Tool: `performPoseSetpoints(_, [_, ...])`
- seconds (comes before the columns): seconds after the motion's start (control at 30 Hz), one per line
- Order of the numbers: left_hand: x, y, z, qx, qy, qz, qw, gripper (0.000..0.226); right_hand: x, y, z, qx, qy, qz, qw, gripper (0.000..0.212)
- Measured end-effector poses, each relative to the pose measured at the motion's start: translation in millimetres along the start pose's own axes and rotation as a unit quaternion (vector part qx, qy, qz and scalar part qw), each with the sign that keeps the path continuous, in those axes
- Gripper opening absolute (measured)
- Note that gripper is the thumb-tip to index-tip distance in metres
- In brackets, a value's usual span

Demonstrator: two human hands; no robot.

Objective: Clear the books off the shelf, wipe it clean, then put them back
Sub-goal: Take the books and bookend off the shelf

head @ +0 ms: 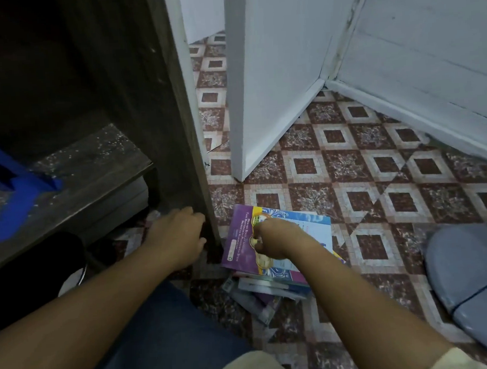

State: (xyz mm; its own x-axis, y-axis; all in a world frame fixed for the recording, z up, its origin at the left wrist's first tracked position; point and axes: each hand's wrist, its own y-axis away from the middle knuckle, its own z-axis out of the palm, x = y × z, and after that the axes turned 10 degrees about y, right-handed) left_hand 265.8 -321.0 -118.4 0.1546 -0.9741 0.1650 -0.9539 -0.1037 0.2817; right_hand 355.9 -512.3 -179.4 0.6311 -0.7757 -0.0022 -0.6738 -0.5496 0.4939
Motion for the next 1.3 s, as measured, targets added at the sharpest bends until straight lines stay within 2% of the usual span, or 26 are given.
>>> performPoseSetpoints(0.2, [-52, 44, -49, 0.058, 0.003, -0.056, 0.997, 0.036, -62, 38, -119, 0.131, 0.054, -0.094, 0.985, 0.027])
performPoseSetpoints(0.37, [-102, 101, -94, 0.149, 0.027, -0.126, 0.980, 0.038, -144, 55, -187, 0.244, 0.087, -0.187, 0.948, 0.026])
performPoseSetpoints(0.53, [-161, 169, -127, 0.246, 0.067, -0.183, 0.950, 0.040, -228, 62, -225, 0.332, 0.107, -0.243, 0.905, 0.027])
performPoseSetpoints(0.83, [-261, 308, -135, 0.356, 0.078, -0.326, 0.872, 0.043, -382, 72, -256, 0.380, 0.133, -0.334, 0.852, 0.029])
performPoseSetpoints(1.1, [-310, 392, -121, 0.423, 0.106, -0.431, 0.790, 0.059, -493, 81, -258, 0.366, 0.152, -0.419, 0.817, 0.025])
performPoseSetpoints(1.2, [-317, 405, -114, 0.445, 0.116, -0.438, 0.773, 0.062, -524, 82, -258, 0.353, 0.162, -0.437, 0.811, 0.026])
performPoseSetpoints(1.3, [-319, 408, -107, 0.503, 0.134, -0.406, 0.751, 0.063, -548, 82, -258, 0.347, 0.168, -0.457, 0.801, 0.026])
